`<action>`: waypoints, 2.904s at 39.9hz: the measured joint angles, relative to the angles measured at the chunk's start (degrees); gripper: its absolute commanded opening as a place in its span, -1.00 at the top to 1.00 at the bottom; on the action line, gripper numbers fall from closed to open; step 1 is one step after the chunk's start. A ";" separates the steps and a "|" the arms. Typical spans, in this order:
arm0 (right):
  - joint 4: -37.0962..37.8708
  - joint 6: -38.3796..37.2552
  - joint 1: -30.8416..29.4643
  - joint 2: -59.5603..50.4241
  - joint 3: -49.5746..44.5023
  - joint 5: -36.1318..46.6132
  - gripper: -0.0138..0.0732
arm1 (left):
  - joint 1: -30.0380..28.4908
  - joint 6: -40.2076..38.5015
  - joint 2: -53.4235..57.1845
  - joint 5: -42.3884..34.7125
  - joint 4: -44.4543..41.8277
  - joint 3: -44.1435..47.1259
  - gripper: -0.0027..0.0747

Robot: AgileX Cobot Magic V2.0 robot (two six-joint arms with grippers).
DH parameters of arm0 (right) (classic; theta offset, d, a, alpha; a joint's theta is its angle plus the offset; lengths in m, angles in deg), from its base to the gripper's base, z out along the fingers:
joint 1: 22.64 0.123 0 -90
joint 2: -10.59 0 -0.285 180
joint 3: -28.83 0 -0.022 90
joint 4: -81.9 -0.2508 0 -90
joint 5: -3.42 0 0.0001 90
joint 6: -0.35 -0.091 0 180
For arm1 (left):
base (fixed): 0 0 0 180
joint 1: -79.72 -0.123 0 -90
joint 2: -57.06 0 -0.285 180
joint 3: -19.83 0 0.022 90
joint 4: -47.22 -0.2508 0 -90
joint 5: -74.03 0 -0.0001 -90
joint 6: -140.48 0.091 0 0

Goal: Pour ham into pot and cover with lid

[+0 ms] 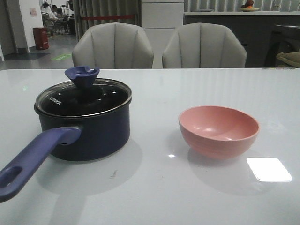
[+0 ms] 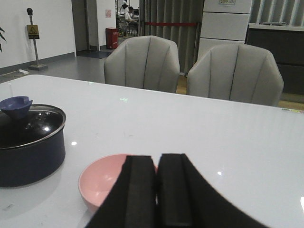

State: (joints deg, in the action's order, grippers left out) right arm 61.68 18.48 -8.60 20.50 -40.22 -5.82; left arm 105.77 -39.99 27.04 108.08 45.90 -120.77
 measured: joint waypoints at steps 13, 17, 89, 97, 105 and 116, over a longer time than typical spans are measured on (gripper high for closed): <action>0.00 0.00 0.00 0.00 0.00 0.00 0.34 | 0.00 0.00 17.58 -4.11 2.06 12.33 0.55; 0.00 0.00 0.00 0.00 0.00 0.00 0.34 | 0.00 0.00 18.78 -6.48 2.15 13.86 0.59; 0.00 0.00 0.00 0.00 0.00 0.00 0.34 | -20.87 -0.10 22.48 -33.43 2.21 38.05 0.59; 0.00 0.00 0.00 0.00 0.00 0.00 0.34 | -20.87 -0.20 22.48 -33.43 2.30 38.05 0.59; 0.00 0.00 0.00 0.00 0.00 0.00 0.34 | -20.87 -0.20 22.48 -33.43 2.30 38.05 0.59; 2.24 0.11 0.00 0.00 -1.01 0.22 0.34 | -20.87 -0.20 22.48 -33.43 2.30 38.05 0.59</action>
State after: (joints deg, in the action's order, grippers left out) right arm 63.92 18.59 -8.60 20.50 -41.23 -5.61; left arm 84.89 -40.19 49.52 74.64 48.20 -82.72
